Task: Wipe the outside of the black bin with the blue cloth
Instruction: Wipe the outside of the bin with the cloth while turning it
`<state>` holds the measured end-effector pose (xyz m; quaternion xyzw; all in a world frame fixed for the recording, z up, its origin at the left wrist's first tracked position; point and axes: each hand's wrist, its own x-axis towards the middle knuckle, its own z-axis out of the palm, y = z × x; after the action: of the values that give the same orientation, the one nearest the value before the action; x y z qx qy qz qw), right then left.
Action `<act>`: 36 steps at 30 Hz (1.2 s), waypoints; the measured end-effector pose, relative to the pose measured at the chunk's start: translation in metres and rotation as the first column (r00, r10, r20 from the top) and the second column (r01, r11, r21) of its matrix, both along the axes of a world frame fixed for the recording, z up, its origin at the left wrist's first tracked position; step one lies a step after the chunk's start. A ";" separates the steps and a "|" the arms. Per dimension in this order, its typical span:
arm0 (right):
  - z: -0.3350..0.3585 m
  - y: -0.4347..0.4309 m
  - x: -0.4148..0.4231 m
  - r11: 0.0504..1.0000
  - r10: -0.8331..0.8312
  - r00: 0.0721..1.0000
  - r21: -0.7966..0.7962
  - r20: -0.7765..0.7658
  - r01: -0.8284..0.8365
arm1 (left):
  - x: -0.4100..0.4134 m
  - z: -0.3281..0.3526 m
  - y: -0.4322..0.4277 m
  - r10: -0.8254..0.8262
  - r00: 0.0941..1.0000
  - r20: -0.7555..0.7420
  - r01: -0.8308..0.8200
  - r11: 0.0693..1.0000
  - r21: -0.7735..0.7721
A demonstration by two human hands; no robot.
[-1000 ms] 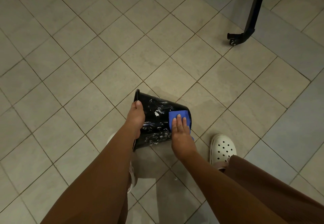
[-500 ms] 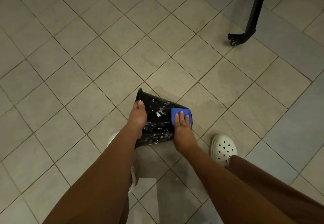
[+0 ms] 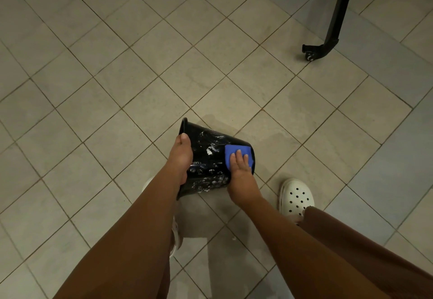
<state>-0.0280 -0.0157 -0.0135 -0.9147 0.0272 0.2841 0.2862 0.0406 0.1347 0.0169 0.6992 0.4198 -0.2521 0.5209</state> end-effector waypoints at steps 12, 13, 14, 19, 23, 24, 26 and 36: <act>0.002 -0.006 0.003 0.995 0.092 0.991 0.017 0.096 -0.094 | -0.002 0.004 -0.002 0.008 1.000 0.000 -0.008 1.000 -0.024; 0.001 -0.007 0.005 0.998 0.061 0.995 -0.001 0.073 -0.061 | -0.003 0.004 -0.002 0.006 1.000 0.007 -0.006 0.999 -0.033; 0.001 -0.008 0.006 0.999 0.029 0.998 -0.024 0.054 -0.027 | -0.003 0.005 -0.002 0.002 1.000 0.013 -0.002 0.999 -0.035; 0.003 -0.006 -0.008 1.000 0.002 0.995 -0.010 0.097 -0.001 | -0.001 0.005 0.002 0.038 0.999 0.003 -0.038 0.998 -0.044; 0.004 -0.001 -0.008 0.989 0.089 0.985 0.104 0.150 -0.106 | 0.000 0.008 0.006 0.142 0.988 -0.067 -0.150 0.980 -0.130; 0.004 -0.002 -0.005 0.987 0.097 0.984 0.111 0.147 -0.114 | 0.001 0.010 0.006 0.174 0.981 -0.086 -0.186 0.969 -0.161; 0.002 -0.003 0.001 0.991 0.072 0.991 0.103 0.109 -0.084 | 0.003 0.012 0.007 0.219 0.971 -0.099 -0.235 0.950 -0.205; 0.006 0.008 -0.018 0.987 0.108 0.985 0.109 0.131 -0.122 | 0.005 0.008 0.009 0.157 0.985 -0.076 -0.165 0.979 -0.123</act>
<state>-0.0456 -0.0074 -0.0078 -0.9125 -0.0603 0.2436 0.3232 0.0454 0.1433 0.0246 0.6192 0.4748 -0.2584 0.5695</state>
